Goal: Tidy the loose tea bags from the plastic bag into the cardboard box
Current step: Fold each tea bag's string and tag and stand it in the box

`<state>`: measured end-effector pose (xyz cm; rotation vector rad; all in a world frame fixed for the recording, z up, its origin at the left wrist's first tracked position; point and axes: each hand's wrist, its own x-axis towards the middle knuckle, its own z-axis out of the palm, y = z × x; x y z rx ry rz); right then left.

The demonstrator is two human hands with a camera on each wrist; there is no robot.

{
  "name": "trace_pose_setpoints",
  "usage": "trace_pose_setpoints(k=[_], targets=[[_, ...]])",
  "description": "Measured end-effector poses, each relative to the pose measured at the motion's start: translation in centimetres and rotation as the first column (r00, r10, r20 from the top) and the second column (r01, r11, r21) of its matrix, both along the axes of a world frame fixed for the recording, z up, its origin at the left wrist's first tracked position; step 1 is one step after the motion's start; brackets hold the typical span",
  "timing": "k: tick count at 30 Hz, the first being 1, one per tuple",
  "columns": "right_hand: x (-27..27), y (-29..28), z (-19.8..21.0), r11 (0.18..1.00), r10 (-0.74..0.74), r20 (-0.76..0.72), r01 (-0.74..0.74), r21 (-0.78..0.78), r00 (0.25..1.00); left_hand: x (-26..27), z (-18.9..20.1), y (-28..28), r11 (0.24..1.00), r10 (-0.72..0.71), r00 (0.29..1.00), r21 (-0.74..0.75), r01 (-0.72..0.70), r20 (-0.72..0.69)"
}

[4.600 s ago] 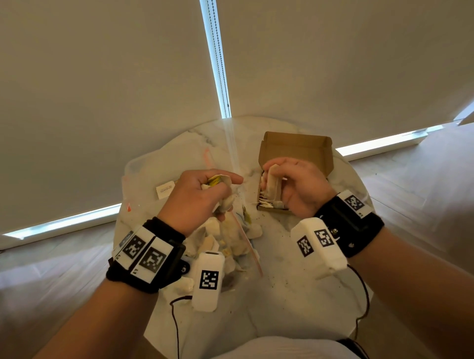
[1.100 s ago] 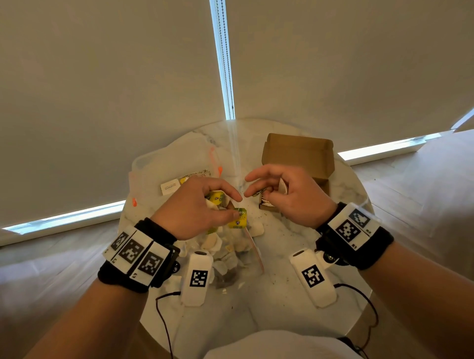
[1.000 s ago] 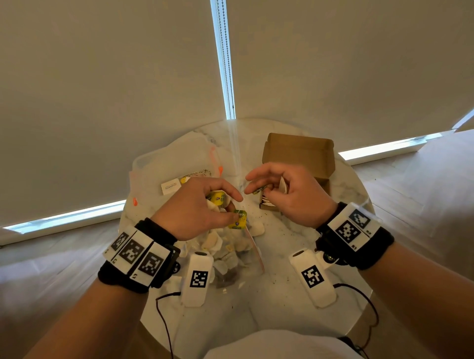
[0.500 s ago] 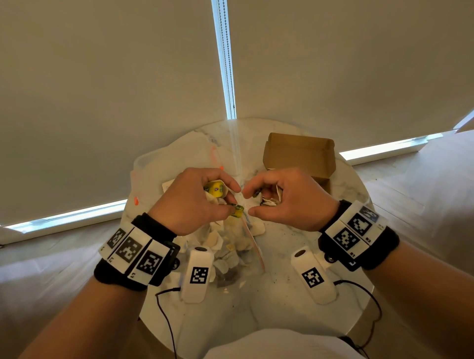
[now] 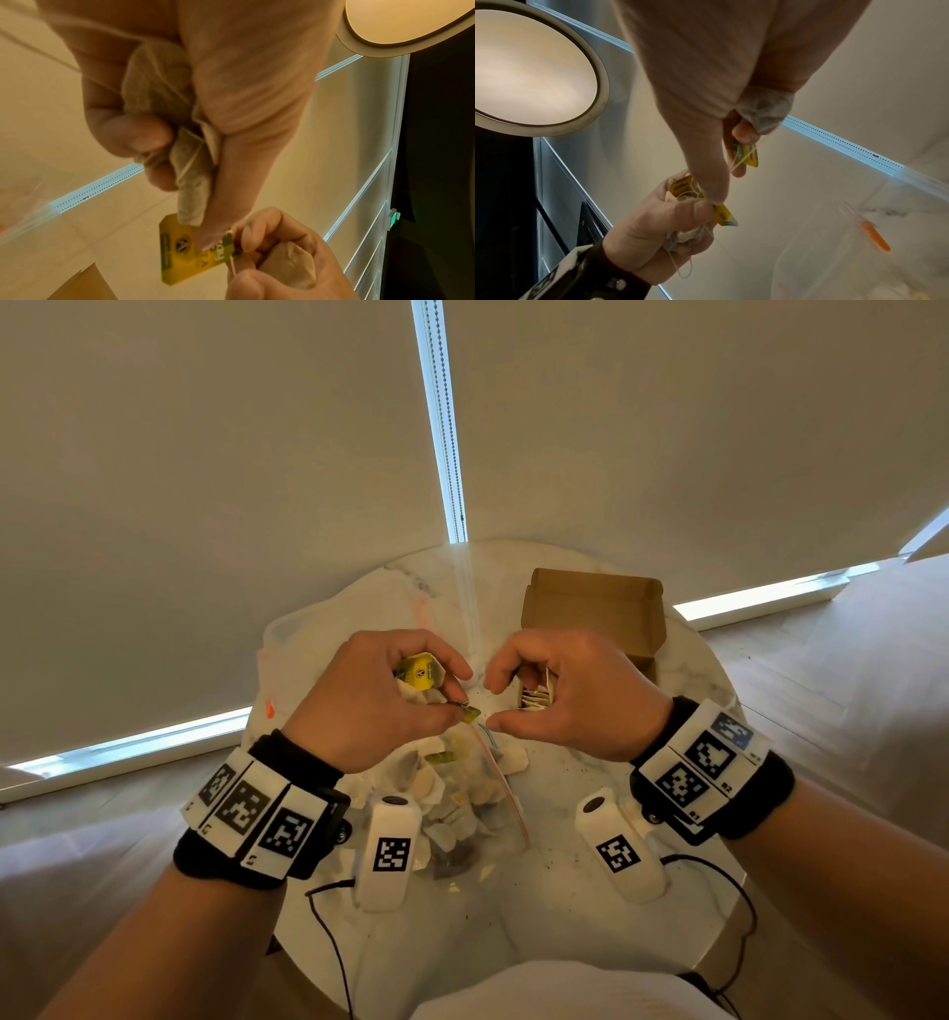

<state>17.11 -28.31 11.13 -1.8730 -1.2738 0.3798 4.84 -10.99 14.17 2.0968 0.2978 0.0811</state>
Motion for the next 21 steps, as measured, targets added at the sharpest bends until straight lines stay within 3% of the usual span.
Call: trace_pose_setpoints(k=[5, 9, 13, 21], targets=[[-0.2, 0.1, 0.0, 0.999, 0.019, -0.033, -0.018, 0.03, 0.999, -0.1, 0.2, -0.3, 1.0, 0.009, 1.0, -0.03, -0.009, -0.007], [-0.6, 0.2, -0.1, 0.981, 0.053, -0.186, -0.017, 0.194, 0.981, -0.1, 0.7, -0.7, 0.989, 0.034, 0.996, -0.139, -0.046, -0.085], [-0.6, 0.6, 0.0, 0.973, -0.001, -0.289, 0.067, 0.219, 0.957, 0.1, 0.8, -0.8, 0.967, 0.071, 0.985, -0.23, -0.107, -0.16], [-0.7, 0.8, 0.1, 0.944, -0.119, -0.283, 0.197, 0.264, 0.952, 0.3, 1.2, -1.3, 0.974, 0.044, 0.986, -0.213, -0.079, -0.162]])
